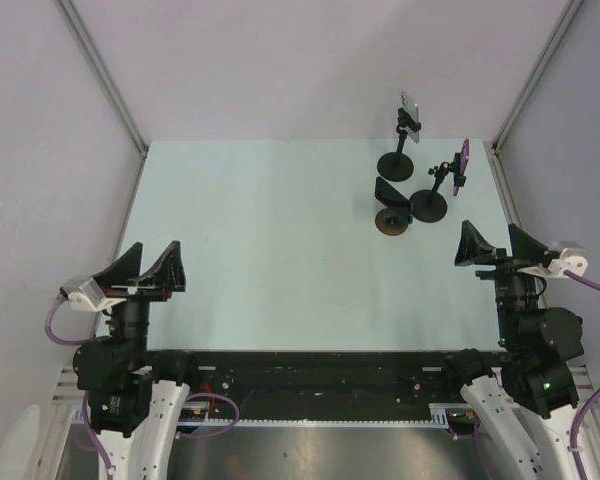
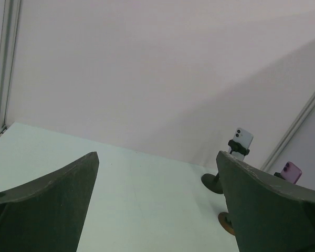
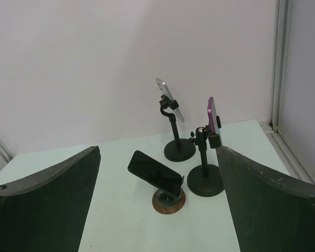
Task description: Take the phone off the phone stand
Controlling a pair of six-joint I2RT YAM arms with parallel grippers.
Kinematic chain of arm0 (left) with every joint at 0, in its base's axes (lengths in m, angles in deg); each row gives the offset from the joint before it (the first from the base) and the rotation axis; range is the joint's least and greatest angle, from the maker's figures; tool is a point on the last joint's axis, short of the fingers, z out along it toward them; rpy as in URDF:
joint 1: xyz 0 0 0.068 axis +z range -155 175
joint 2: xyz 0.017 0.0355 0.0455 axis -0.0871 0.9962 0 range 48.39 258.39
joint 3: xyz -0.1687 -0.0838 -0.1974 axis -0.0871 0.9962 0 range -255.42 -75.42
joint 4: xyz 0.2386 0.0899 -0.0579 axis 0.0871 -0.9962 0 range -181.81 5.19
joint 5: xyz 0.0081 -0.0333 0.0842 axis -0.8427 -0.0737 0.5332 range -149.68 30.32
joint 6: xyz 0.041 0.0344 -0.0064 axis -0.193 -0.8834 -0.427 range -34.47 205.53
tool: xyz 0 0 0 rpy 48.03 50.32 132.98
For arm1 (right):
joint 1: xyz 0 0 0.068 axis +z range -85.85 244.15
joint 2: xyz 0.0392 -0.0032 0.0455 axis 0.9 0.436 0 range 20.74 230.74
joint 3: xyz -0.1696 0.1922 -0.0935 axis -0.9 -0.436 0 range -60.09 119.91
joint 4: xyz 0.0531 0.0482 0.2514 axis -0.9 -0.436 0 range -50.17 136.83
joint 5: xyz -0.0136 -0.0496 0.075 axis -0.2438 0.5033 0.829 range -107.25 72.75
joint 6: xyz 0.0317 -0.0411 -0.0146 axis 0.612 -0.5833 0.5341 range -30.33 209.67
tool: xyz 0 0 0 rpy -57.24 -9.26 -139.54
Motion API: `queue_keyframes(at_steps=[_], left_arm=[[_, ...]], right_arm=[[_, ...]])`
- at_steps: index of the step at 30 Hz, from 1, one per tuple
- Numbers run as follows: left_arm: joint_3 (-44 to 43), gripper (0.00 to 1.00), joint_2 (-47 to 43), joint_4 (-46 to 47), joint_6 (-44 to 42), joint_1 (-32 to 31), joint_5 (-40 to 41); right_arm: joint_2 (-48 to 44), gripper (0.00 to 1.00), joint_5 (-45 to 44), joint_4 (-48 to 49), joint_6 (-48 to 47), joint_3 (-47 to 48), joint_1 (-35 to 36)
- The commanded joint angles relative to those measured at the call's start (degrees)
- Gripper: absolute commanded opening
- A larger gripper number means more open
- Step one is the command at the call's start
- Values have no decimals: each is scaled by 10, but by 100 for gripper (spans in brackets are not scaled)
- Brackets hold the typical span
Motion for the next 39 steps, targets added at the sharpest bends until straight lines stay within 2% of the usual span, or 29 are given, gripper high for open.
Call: queue_keyframes(at_steps=[1,4,8,15,25,31,36,39], left_arm=[[10,100,7,0,3,5,3],[18,100,7,0,1,5,-6],[33,100,11,-1,4,5,-22],[68,100,28,-5,16,5,-63],[111,100,59,-22,51,5,-112],[137,100,53,-40,71,5,-121],[157,100,24,-61,98,4,-134],[159,100,14,-70,117,5,-137]], right_arm=[[9,100,-19,-5,18,14,-1],[11,100,-39,-10,24,15,-2],[27,100,-16,-18,26,17,-1],[137,100,46,-65,35,55,-2],[410,100,38,-173,115,191,-2],[564,100,58,-181,85,249,9],[673,100,22,-154,29,289,34],[708,100,-4,-120,-3,308,52]])
